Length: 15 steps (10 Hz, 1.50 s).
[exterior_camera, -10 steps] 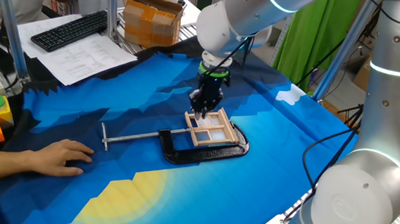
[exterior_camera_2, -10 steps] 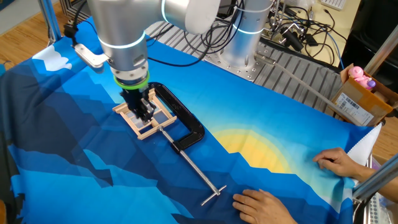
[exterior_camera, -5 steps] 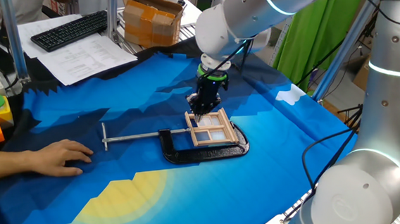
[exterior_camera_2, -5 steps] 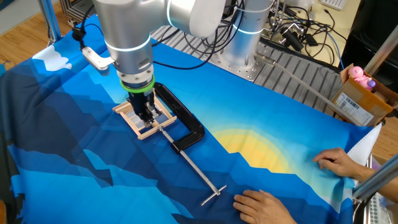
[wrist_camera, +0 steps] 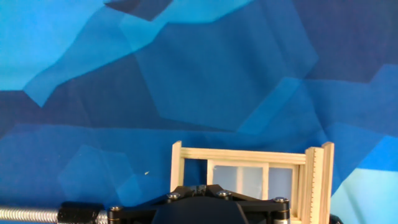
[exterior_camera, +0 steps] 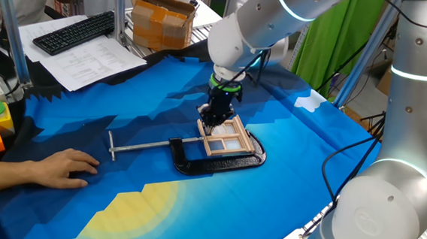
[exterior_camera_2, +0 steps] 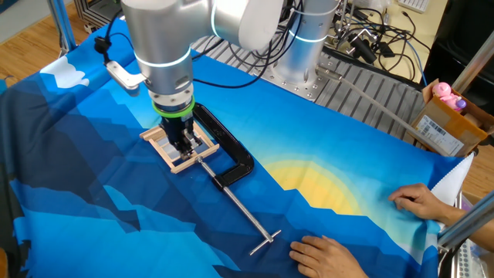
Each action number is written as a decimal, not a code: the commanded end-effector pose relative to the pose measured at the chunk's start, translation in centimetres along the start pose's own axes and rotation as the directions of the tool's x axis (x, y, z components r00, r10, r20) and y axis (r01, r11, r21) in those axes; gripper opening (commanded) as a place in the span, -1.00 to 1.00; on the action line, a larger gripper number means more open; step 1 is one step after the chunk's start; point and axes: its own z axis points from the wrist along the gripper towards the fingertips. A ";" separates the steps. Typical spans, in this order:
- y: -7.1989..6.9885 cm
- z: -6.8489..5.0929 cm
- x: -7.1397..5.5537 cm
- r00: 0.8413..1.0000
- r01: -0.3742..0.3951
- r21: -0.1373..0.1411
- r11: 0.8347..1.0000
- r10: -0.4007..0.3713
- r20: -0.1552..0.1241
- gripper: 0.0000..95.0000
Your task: Open a sliding window
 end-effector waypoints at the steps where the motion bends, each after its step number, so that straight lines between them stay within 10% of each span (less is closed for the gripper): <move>1: 0.0 0.0 0.1 1.000 -0.001 -0.002 1.000 0.001 0.001 -1.00; 6: -0.7 0.2 -0.1 0.999 0.037 0.041 0.998 -0.038 0.019 -1.00; 7: -0.9 0.3 -0.1 0.999 0.043 0.048 0.998 -0.044 0.023 -0.60; 15: -2.2 0.2 -0.4 0.997 0.075 0.057 0.995 -0.077 0.021 -0.60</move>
